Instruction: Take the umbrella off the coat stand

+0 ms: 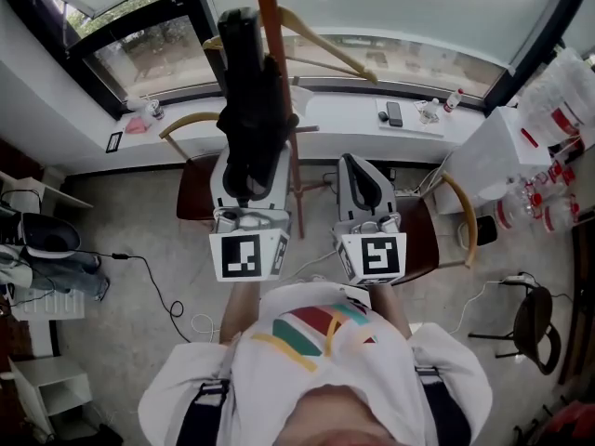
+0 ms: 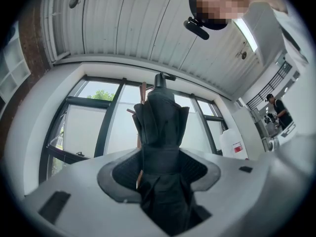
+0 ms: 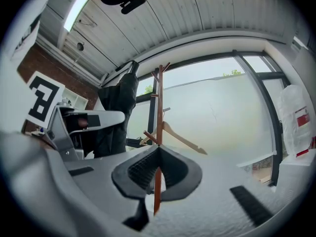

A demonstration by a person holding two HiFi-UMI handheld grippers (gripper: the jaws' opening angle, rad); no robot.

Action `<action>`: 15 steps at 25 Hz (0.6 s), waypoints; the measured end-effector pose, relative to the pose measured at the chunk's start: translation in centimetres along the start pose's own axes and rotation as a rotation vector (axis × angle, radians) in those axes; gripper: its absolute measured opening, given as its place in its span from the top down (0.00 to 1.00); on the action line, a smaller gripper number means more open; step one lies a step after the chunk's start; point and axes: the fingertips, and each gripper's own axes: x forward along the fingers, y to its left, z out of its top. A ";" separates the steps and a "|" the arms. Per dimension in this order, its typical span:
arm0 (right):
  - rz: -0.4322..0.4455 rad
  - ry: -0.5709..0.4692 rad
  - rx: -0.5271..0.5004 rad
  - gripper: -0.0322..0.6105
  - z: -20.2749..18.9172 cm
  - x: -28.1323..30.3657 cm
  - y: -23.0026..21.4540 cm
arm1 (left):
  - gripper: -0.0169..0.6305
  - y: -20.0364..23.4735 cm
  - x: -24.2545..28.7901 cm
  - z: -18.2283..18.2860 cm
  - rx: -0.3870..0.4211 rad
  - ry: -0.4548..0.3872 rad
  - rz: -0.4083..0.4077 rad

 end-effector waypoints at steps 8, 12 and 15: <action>0.017 0.006 0.003 0.95 -0.7 0.5 0.5 | 0.62 -0.3 -1.2 -3.4 -0.029 0.055 -0.003; 0.014 0.022 -0.003 0.95 -1.0 0.7 0.5 | 0.62 0.0 -1.2 -3.7 -0.031 0.062 0.004; 0.010 0.025 -0.002 0.95 -1.2 0.8 0.4 | 0.62 0.1 -1.2 -3.9 -0.039 0.063 0.013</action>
